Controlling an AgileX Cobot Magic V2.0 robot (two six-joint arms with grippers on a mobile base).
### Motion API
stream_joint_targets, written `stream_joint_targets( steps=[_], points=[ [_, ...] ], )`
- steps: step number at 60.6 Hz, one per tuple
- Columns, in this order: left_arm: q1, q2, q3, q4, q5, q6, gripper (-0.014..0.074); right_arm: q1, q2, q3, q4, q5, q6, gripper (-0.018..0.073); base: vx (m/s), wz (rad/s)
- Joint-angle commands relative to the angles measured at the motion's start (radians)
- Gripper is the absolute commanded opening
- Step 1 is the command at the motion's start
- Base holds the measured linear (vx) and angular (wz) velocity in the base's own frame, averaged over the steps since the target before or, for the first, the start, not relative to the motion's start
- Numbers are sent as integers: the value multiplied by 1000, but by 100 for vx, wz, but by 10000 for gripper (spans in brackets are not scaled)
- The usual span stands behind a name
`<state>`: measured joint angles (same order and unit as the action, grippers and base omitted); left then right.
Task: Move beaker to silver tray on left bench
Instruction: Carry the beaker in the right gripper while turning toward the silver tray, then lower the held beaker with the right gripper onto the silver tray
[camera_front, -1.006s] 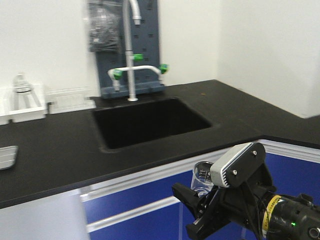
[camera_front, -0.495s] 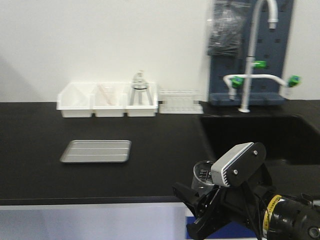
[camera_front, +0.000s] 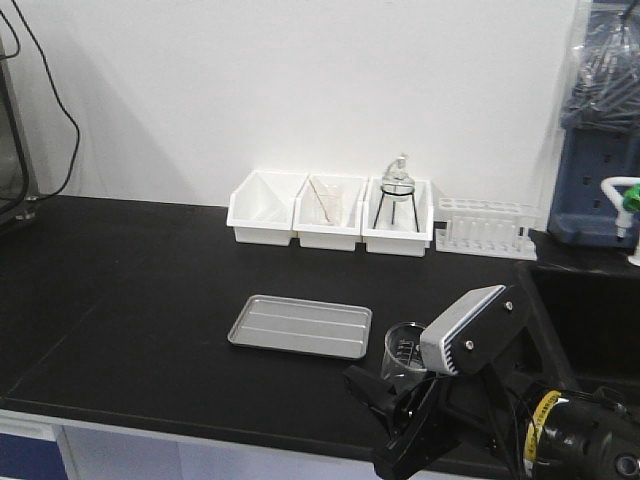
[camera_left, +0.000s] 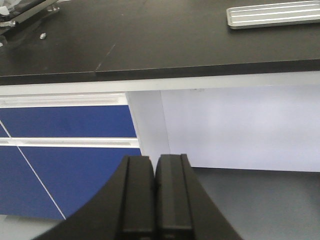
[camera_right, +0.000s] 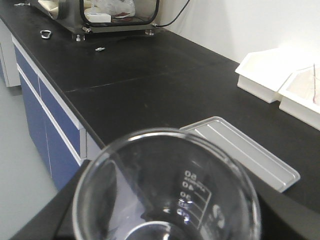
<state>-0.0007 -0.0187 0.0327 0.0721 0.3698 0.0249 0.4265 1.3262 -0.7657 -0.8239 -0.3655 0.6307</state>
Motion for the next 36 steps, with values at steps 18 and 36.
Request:
stream_joint_targets(
  steps=[18,36],
  points=[
    [-3,-8,20,-1,-76,-2,1,0,-30,-35,18,-64,3,-11,24,3],
    [-3,-8,20,-1,-76,-2,1,0,-30,-35,18,-64,3,-11,26,-8]
  ],
)
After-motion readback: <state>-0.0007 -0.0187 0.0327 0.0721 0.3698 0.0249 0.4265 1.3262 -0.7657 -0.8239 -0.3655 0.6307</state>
